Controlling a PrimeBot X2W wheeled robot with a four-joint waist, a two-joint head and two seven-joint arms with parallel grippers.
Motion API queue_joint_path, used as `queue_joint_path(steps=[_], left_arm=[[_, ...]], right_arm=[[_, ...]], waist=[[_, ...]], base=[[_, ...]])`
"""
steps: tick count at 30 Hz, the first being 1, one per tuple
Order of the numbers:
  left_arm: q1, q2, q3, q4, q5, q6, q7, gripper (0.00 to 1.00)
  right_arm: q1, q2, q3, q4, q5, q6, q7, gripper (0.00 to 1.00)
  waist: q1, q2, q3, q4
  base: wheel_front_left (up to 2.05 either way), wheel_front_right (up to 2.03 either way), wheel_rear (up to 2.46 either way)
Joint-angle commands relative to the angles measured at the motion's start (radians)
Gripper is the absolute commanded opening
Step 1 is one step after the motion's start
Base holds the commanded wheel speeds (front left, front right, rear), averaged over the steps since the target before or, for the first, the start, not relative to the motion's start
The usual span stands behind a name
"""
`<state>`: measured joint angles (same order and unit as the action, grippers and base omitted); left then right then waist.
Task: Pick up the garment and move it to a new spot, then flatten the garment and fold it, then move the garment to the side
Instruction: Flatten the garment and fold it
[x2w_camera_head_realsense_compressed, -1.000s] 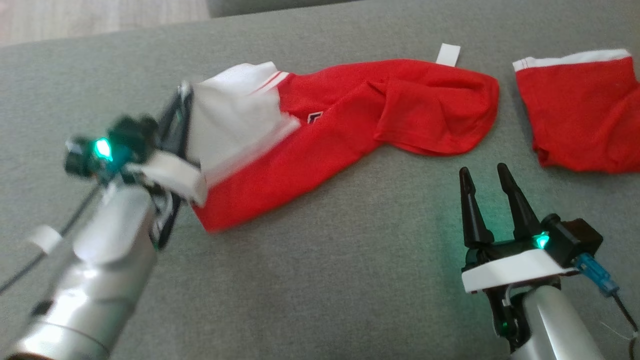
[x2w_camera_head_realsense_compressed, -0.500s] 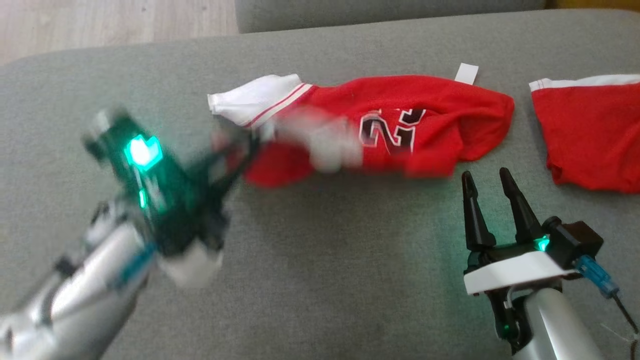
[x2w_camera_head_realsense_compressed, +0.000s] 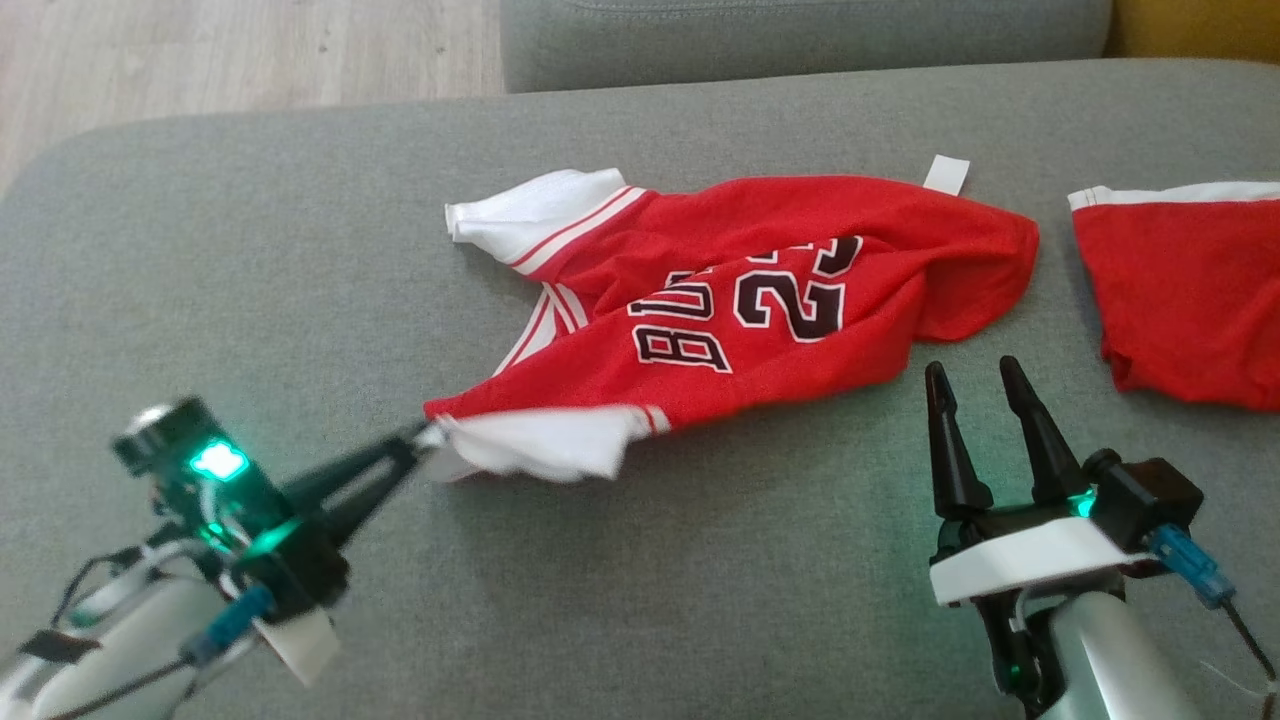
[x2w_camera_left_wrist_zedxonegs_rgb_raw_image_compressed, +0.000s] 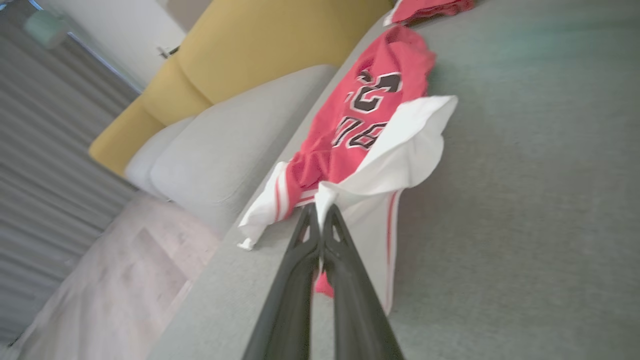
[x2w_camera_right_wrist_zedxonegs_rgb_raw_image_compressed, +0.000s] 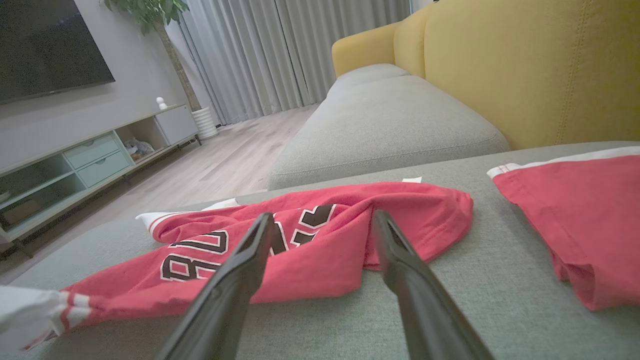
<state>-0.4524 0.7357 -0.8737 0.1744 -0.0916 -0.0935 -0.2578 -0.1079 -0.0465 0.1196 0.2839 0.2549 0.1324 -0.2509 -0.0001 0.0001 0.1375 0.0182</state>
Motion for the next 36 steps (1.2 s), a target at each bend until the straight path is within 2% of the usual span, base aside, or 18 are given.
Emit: queue_joint_path(steps=[1,5,9,11,12,13,14,15,17,19,21,25,31,34,36], left_arm=[[-0.033,0.046,0.075,-0.003,-0.015,0.028,-0.004,0.00],[-0.025,0.048,0.104,0.030,-0.030,0.064,-0.004,0.00],[0.011,0.037,0.039,0.040,-0.027,0.012,-0.004,0.00],[0.022,0.033,0.017,0.044,-0.032,-0.001,-0.004,0.00],[0.032,0.030,-0.002,0.052,-0.040,-0.010,-0.004,0.18],[0.041,0.025,-0.017,0.063,-0.054,-0.017,0.001,0.46],[0.048,0.021,-0.031,0.073,-0.068,-0.022,0.006,0.92],[0.051,0.018,-0.041,0.078,-0.076,-0.025,0.008,1.00],[0.048,0.007,-0.038,0.089,-0.097,-0.026,0.007,1.00],[0.043,-0.008,-0.011,0.099,-0.128,-0.008,0.005,1.00],[0.041,-0.032,0.042,0.100,-0.180,0.034,0.002,1.00],[0.050,-0.098,0.187,0.075,-0.306,0.144,-0.003,1.00],[0.124,-0.267,0.448,-0.042,-0.444,0.270,-0.004,1.00],[0.193,-0.368,0.545,-0.083,-0.447,0.289,-0.004,1.00],[0.238,-0.440,0.598,-0.097,-0.444,0.281,-0.004,1.00]], right_arm=[[-0.007,-0.004,0.020,-0.025,-0.002,-0.002,-0.011,1.00],[0.000,-0.004,0.021,-0.022,-0.008,-0.002,-0.011,1.00],[0.006,-0.004,0.019,-0.018,-0.012,-0.002,-0.011,1.00],[0.006,-0.004,0.018,-0.017,-0.013,-0.002,-0.011,1.00],[0.007,-0.004,0.018,-0.016,-0.013,-0.002,-0.011,1.00],[0.007,-0.004,0.019,-0.015,-0.013,-0.002,-0.011,1.00],[0.007,-0.004,0.019,-0.015,-0.013,-0.002,-0.011,1.00],[0.008,-0.004,0.020,-0.014,-0.014,-0.002,-0.011,1.00],[0.010,-0.004,0.018,-0.015,-0.015,-0.002,-0.011,1.00],[0.011,-0.004,0.014,-0.015,-0.017,-0.002,-0.011,1.00],[0.011,-0.004,0.009,-0.014,-0.019,-0.002,-0.011,1.00],[0.009,-0.004,-0.003,-0.015,-0.023,-0.002,-0.011,1.00],[0.011,-0.004,-0.028,-0.027,-0.033,-0.002,-0.011,1.00],[0.013,-0.004,-0.039,-0.031,-0.036,-0.002,-0.011,1.00],[0.015,-0.004,-0.044,-0.024,-0.039,-0.002,-0.011,1.00]], waist=[[0.0001,-0.0001,-0.007,0.004],[0.0001,-0.0001,-0.020,0.010],[0.0001,-0.0001,-0.033,0.016],[0.0001,-0.0001,-0.035,0.017],[0.0001,-0.0001,-0.037,0.019],[0.0001,-0.0001,-0.038,0.021],[0.0001,-0.0001,-0.040,0.023],[0.0001,-0.0001,-0.041,0.025],[0.0001,-0.0001,-0.041,0.031],[0.0001,-0.0001,-0.043,0.037],[0.0001,-0.0001,-0.044,0.043],[0.0001,-0.0001,-0.049,0.050],[0.0001,-0.0001,-0.057,0.059],[0.0001,-0.0001,-0.058,0.061],[0.0001,-0.0001,-0.056,0.064]], base=[[0.00,0.00,0.00],[0.00,0.00,0.00],[0.00,0.00,0.00],[0.00,0.00,0.00],[0.00,0.00,0.00],[0.00,0.00,0.00],[0.00,0.00,0.00],[0.00,0.00,0.00],[0.00,0.00,0.00],[0.00,0.00,0.00],[0.00,0.00,0.00],[0.00,0.00,0.00],[0.00,0.00,0.00],[0.00,0.00,0.00],[0.00,0.00,0.00]])
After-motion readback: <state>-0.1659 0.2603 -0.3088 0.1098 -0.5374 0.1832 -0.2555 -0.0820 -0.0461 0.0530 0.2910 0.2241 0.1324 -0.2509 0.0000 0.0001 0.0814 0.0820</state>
